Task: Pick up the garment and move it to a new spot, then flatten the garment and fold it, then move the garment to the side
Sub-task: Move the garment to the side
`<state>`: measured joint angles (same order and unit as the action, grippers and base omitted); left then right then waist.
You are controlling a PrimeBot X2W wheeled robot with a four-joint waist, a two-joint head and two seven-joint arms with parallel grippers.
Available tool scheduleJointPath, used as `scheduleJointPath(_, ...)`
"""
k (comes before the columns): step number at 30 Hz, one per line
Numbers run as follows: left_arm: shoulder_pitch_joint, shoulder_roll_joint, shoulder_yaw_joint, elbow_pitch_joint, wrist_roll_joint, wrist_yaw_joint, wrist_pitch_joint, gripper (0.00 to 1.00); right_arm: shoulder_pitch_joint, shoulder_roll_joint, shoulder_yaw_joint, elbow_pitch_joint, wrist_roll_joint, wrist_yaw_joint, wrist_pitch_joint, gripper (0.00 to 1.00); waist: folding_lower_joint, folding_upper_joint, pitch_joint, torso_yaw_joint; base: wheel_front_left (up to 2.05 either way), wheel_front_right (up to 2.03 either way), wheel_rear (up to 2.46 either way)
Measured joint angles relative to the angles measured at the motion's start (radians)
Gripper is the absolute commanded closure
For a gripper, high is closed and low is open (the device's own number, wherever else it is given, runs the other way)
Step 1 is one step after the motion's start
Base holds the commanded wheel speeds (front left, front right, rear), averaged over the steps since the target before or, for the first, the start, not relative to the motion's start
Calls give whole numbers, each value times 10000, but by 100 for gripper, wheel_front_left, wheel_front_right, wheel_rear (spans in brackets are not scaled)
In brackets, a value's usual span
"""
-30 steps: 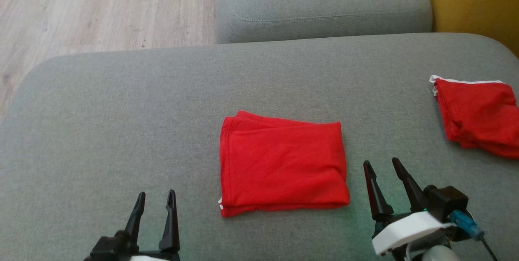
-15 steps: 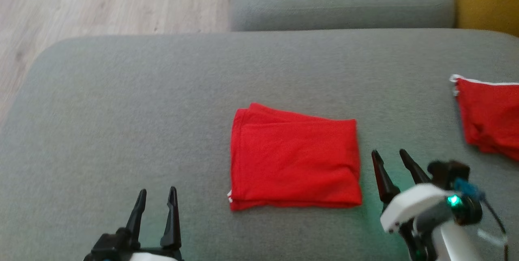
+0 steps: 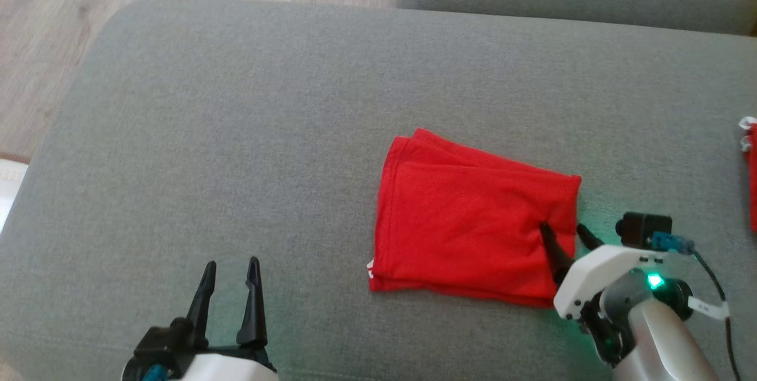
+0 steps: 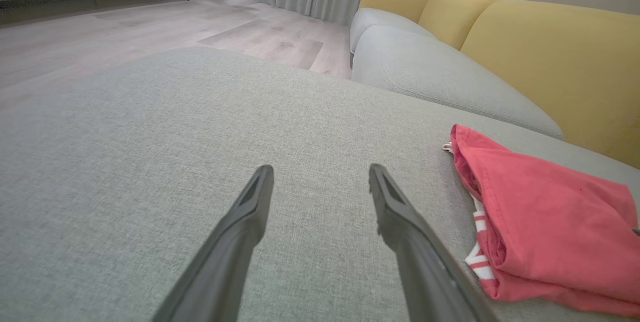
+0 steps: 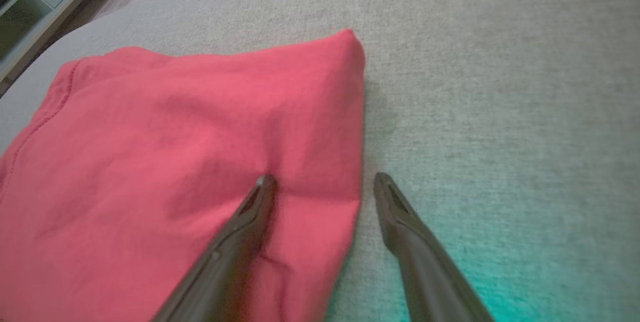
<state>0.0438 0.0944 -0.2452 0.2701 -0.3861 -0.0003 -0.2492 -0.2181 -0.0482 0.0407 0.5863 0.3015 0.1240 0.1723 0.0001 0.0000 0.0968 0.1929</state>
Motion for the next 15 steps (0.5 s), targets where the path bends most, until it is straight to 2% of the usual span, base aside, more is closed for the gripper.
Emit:
scheduleJointPath(1,0,-27,36,0,0,0,0,0,-80,-10,35,38,10,0,2,14,0,0,37,31,0,0,0)
scheduleJointPath(2,0,-52,86,0,0,-4,0,0,-177,-10,73,88,10,2,0,50,0,0,72,50,0,0,0)
scheduleJointPath(5,0,-100,182,-27,48,-13,0,0,-343,-15,234,165,71,2,35,100,0,0,156,21,0,0,0)
scheduleJointPath(15,-165,-234,196,-253,366,-267,-2,0,-825,27,205,79,-211,2,-533,100,-1,0,426,-824,0,0,0)
